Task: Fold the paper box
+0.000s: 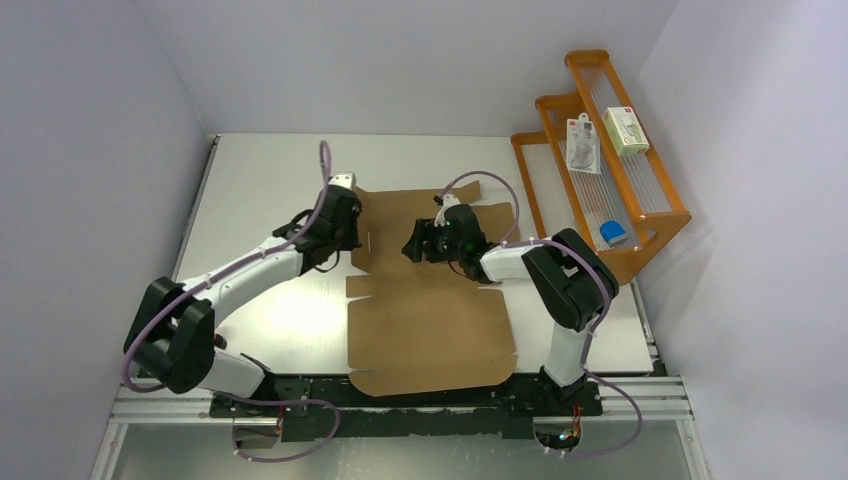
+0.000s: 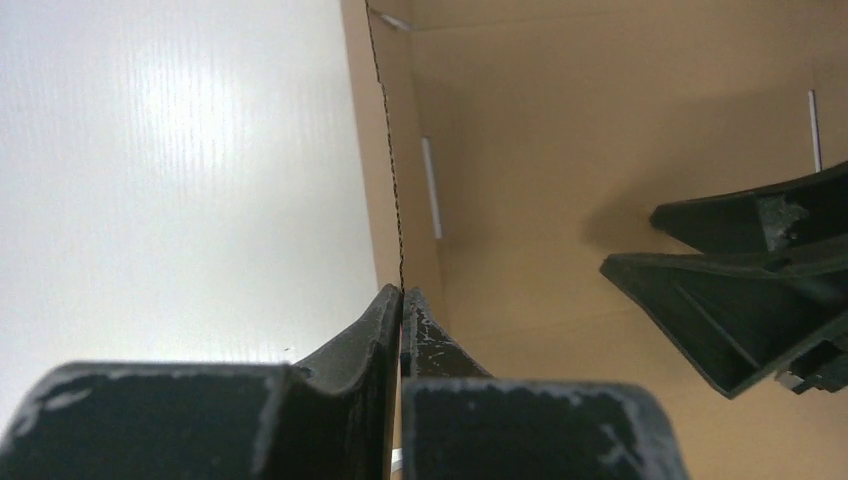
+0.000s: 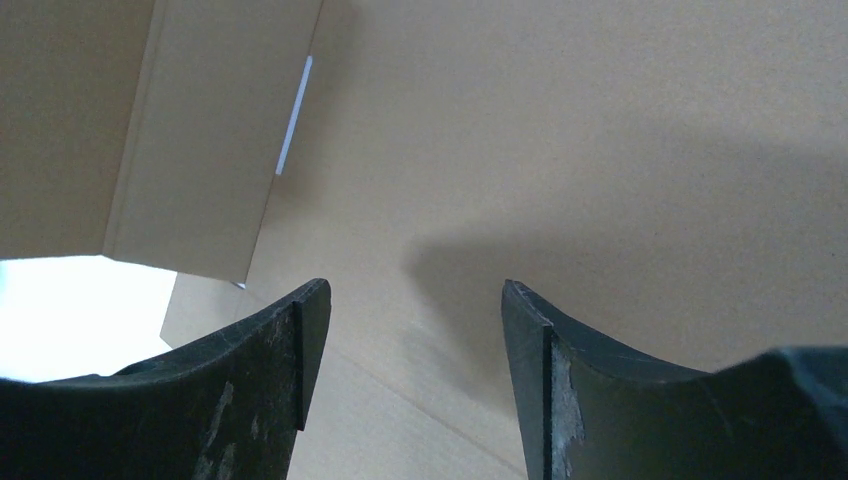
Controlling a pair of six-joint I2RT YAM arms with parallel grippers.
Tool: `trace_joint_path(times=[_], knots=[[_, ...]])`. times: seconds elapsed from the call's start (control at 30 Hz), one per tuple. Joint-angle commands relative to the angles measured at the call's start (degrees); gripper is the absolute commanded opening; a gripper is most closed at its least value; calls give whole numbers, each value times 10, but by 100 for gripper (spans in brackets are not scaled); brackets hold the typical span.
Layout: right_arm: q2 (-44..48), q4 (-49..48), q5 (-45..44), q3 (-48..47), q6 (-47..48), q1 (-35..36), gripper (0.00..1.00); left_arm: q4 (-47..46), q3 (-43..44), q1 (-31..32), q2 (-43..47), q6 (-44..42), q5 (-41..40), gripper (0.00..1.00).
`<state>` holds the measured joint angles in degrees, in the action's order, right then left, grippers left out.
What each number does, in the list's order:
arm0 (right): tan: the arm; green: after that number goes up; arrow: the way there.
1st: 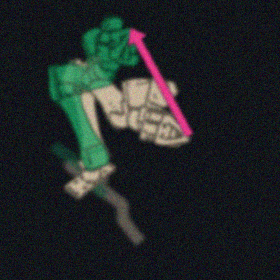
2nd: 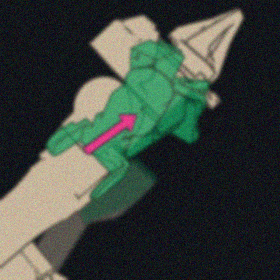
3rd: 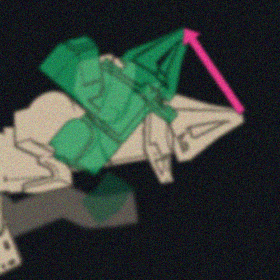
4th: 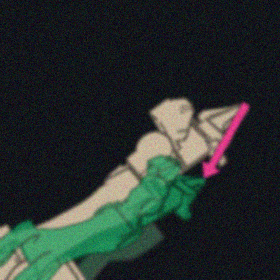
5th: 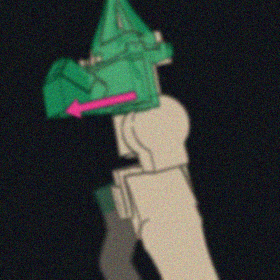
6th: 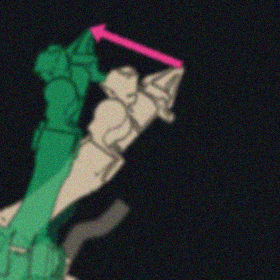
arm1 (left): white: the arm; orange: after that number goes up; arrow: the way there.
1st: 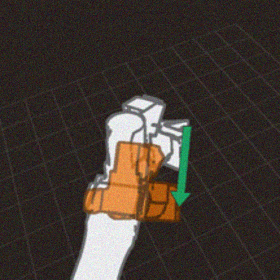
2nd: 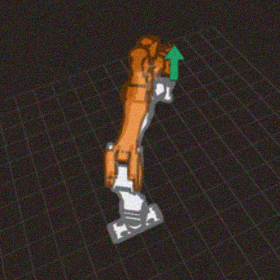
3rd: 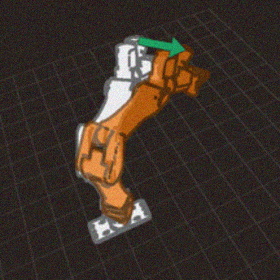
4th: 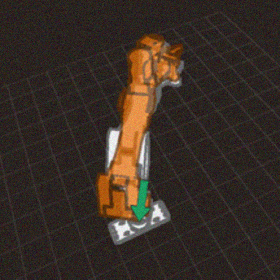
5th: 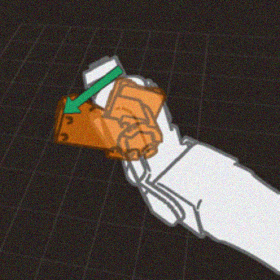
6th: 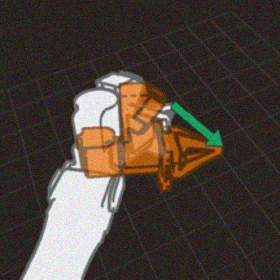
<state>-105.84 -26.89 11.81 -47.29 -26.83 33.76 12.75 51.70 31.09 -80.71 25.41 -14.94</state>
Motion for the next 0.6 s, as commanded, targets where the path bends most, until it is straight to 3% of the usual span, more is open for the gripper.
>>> trace_joint_path(times=[0.0,0.33,0.57], knots=[[-29,11,-15,11,-14,5,68,65,57,72,-45,-10,-113,5],[-31,7,-25,14,-22,9,67,173,190,213,-193,2,-279,5],[-29,4,-29,20,-24,9,67,225,262,253,-283,15,-329,5]])
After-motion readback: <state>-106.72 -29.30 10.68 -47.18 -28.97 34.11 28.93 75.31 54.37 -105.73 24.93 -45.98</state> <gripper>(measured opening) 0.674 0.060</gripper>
